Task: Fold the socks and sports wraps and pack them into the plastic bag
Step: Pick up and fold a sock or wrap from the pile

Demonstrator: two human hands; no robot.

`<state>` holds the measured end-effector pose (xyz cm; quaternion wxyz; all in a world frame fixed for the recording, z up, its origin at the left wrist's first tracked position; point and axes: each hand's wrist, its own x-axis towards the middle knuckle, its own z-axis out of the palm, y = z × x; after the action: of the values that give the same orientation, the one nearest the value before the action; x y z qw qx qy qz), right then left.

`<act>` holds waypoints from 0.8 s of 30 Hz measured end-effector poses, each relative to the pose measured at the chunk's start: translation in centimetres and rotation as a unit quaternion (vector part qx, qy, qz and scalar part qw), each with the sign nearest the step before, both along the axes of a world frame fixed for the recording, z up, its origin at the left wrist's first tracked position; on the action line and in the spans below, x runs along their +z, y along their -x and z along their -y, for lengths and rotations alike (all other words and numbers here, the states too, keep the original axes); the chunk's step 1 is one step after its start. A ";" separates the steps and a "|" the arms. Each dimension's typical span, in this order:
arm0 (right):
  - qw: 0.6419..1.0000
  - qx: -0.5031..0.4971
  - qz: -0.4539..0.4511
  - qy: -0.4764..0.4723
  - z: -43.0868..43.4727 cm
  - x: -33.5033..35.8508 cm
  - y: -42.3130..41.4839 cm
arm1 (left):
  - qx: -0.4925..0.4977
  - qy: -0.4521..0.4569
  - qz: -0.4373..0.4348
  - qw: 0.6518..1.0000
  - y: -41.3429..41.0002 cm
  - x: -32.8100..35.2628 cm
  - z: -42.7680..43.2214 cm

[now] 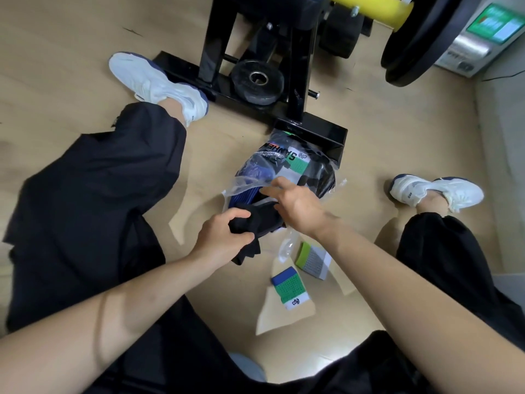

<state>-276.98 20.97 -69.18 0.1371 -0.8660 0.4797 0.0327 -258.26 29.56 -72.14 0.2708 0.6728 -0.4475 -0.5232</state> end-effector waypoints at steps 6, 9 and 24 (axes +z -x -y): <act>0.987 -0.051 0.133 -0.073 1.5 0.6 0.8 | -0.006 0.016 -0.023 1.000 0.7 -0.5 0.0; 0.980 -0.072 0.157 -0.100 1.7 1.1 1.2 | -0.044 0.041 -0.019 0.998 1.5 -1.2 0.5; 0.989 -0.051 0.120 -0.070 1.0 1.2 3.1 | -0.360 0.252 0.347 0.829 2.7 -7.4 5.1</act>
<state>-280.04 19.98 -67.99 0.2549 -0.8267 0.4996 -0.0448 -260.95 24.43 -79.49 0.0500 0.5101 -0.8385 -0.1849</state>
